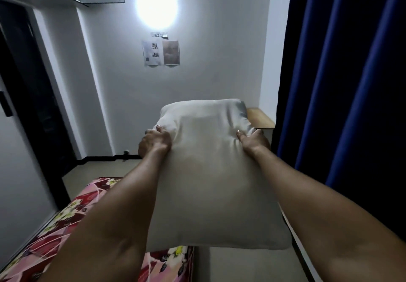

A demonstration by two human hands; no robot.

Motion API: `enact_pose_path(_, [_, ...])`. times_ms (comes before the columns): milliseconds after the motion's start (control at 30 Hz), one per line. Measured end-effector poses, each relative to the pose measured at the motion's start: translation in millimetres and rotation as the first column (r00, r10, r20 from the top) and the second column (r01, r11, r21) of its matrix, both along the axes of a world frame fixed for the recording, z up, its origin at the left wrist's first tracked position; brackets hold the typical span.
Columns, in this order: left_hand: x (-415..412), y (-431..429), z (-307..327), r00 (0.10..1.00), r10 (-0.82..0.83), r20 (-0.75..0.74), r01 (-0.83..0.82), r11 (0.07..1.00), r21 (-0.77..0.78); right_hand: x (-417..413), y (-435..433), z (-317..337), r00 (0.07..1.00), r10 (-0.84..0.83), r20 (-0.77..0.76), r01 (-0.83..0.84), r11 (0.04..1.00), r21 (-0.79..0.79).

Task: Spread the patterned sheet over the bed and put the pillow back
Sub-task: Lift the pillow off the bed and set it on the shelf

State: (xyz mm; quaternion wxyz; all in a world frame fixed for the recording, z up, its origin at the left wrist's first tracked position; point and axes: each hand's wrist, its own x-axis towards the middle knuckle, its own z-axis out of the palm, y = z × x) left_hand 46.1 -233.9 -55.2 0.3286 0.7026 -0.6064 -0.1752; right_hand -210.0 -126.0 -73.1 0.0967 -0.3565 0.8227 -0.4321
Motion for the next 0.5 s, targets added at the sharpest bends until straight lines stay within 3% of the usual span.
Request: enact_pose_path(500, [-57.7, -26.5, 3.6, 0.992, -0.123, 0.000, 0.123, 0.992, 0.000, -53.7, -7.7, -10.3, 0.992, -0.122, 0.044, 0.122, 0.992, -0.009])
